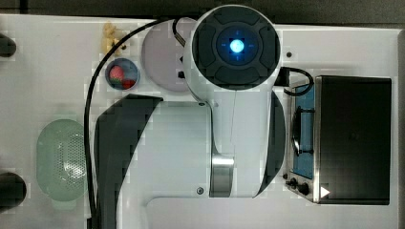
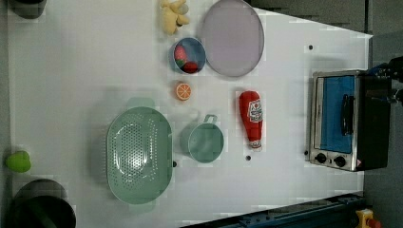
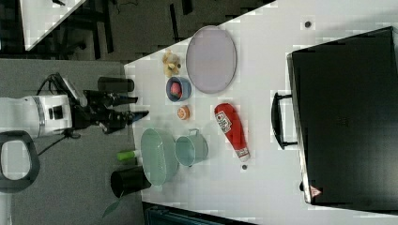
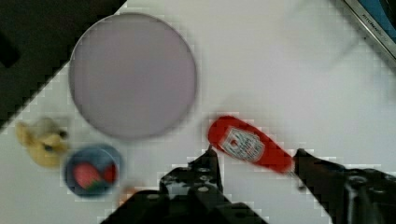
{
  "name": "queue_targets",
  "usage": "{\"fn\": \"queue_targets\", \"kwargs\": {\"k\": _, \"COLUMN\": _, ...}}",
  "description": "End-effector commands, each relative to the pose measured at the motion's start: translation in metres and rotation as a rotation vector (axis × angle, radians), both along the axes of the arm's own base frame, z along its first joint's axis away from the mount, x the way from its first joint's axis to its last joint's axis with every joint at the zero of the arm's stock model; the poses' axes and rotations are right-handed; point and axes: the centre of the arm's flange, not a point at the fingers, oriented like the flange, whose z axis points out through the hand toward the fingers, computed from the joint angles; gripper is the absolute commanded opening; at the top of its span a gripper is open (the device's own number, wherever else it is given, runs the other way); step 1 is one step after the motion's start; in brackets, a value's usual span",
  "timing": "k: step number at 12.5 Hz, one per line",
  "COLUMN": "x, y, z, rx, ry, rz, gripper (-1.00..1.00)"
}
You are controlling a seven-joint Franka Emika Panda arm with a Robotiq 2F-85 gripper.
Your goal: Pick Ketchup from the table and place it in strainer.
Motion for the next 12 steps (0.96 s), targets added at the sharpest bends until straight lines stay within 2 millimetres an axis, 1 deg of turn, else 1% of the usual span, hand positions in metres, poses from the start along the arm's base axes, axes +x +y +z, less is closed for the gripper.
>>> {"fn": "queue_targets", "kwargs": {"k": 1, "x": -0.082, "y": -0.027, "z": 0.053, "rx": 0.006, "ry": 0.063, "rz": -0.062, "gripper": 0.59}}
{"fn": "queue_targets", "kwargs": {"k": 3, "x": -0.08, "y": -0.025, "z": 0.039, "rx": 0.007, "ry": 0.083, "rz": -0.055, "gripper": 1.0}}
{"fn": "queue_targets", "kwargs": {"k": 5, "x": -0.074, "y": -0.019, "z": 0.016, "rx": 0.007, "ry": 0.099, "rz": -0.01, "gripper": 1.0}}
{"fn": "queue_targets", "kwargs": {"k": 6, "x": -0.069, "y": -0.016, "z": 0.003, "rx": 0.008, "ry": 0.1, "rz": 0.04, "gripper": 1.0}}
{"fn": "queue_targets", "kwargs": {"k": 8, "x": -0.06, "y": -0.008, "z": -0.028, "rx": 0.013, "ry": 0.102, "rz": 0.193, "gripper": 1.0}}
{"fn": "queue_targets", "kwargs": {"k": 12, "x": -0.05, "y": 0.005, "z": -0.099, "rx": 0.035, "ry": 0.114, "rz": 0.564, "gripper": 1.0}}
